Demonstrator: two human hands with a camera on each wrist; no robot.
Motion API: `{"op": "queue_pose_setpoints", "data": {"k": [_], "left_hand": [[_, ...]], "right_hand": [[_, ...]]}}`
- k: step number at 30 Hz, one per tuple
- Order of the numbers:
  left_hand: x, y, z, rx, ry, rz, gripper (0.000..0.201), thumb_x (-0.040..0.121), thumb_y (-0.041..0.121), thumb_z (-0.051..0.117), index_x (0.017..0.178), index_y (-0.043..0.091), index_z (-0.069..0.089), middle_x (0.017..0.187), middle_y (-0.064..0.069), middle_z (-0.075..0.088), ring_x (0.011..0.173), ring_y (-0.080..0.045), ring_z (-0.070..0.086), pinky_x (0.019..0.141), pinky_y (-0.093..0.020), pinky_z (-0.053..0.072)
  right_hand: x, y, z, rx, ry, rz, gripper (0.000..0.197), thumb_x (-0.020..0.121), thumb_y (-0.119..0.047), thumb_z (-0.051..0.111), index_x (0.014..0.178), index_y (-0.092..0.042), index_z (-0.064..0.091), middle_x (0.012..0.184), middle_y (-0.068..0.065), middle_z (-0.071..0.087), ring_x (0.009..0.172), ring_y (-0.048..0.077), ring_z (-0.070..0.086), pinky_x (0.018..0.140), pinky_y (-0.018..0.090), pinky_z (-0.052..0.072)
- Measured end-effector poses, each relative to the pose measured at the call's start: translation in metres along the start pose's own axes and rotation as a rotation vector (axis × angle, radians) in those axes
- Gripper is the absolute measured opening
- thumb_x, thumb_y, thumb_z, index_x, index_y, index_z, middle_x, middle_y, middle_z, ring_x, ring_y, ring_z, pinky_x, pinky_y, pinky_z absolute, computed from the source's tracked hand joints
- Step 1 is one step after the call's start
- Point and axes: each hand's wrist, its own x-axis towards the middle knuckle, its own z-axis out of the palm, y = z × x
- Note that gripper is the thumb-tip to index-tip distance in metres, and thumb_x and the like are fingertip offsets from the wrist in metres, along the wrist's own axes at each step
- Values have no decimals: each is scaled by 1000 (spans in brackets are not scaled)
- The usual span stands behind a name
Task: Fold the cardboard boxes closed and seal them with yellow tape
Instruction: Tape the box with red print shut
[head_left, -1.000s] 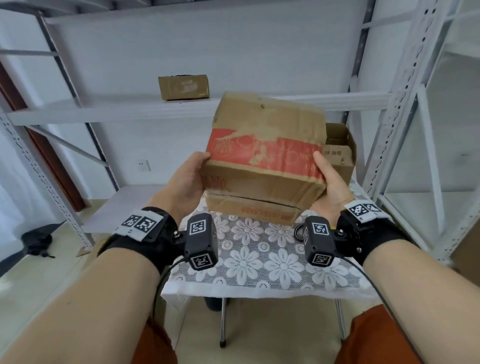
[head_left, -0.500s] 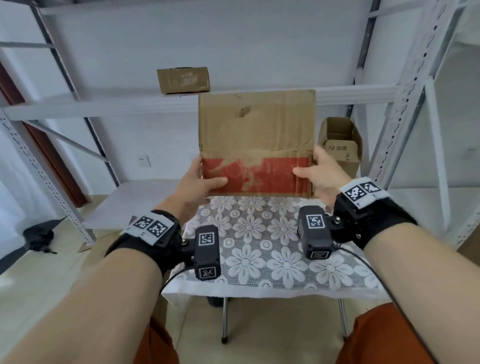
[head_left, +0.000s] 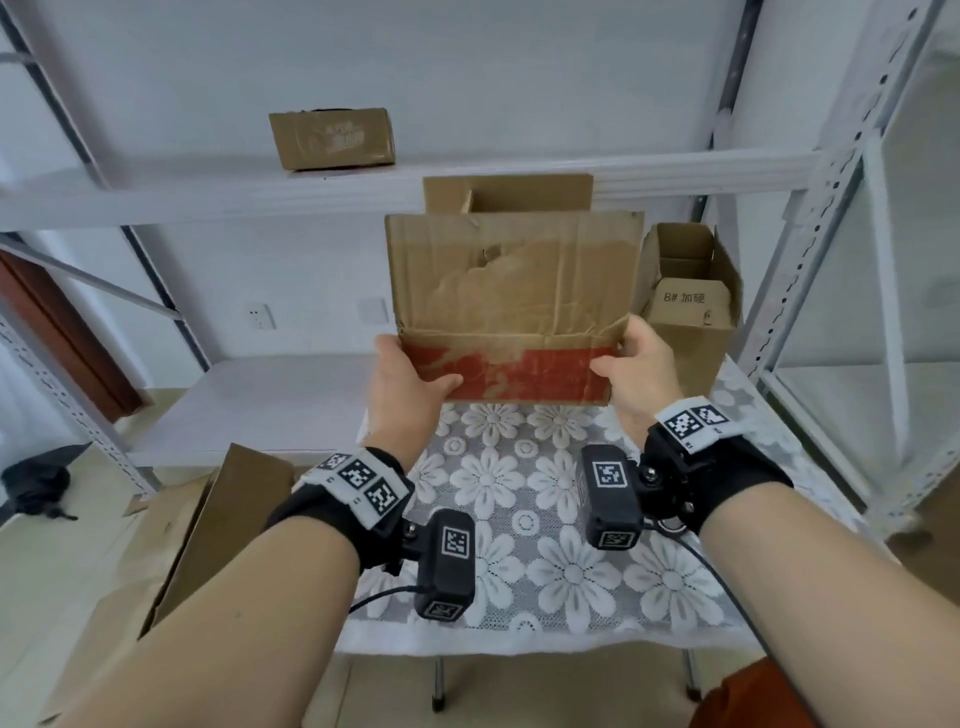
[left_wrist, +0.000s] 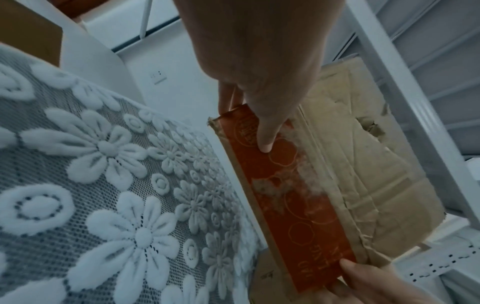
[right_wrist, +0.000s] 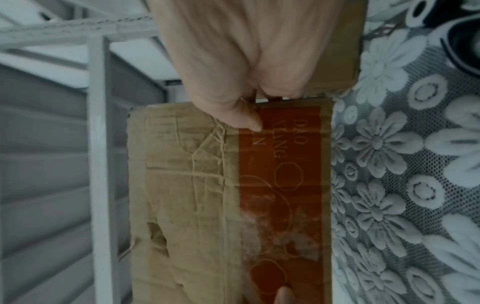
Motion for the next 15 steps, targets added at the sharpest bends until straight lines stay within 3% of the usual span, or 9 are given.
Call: {"op": "queue_pose_setpoints", "data": {"k": [3,5,7,12,15], "left_hand": [[16,-7,18,25,-1,-14,58,73,15,85,107,17,38,106,0,58,103,-20,60,92,-39,53],[25,-13,28,26,-16,-32,59,72,15,85,108,17,38,108,-1,58,102,-19,59,91,-39,53],[30,-19,37,25,-29,-61,60,72,15,85,109,17,38,110,-3,58,103,-19,59,91,-38,52],[25,-28,47,77,-39,-110,60,75,15,84,115,9,40,108,0,53,102,-17,54,82,-26,44],[21,-33,50,94,-43,-138,62,73,11,85,115,6,39,104,0,47,99,-18,50,83,-27,44]], "right_hand": [[18,13,0,34,43,74,29,85,20,42,93,-3,58,99,10,65,91,21,61,81,41,56],[28,21,0,31,63,108,28,86,20,41,104,6,57,98,11,65,87,19,60,73,32,55],[37,28,0,-3,76,123,27,86,20,41,105,9,57,100,14,66,87,19,60,68,27,53],[51,43,2,-92,104,146,26,84,18,41,102,11,58,106,23,65,87,22,58,70,28,53],[53,56,3,-108,114,187,24,82,17,41,88,4,60,102,22,66,87,28,60,76,46,55]]}}
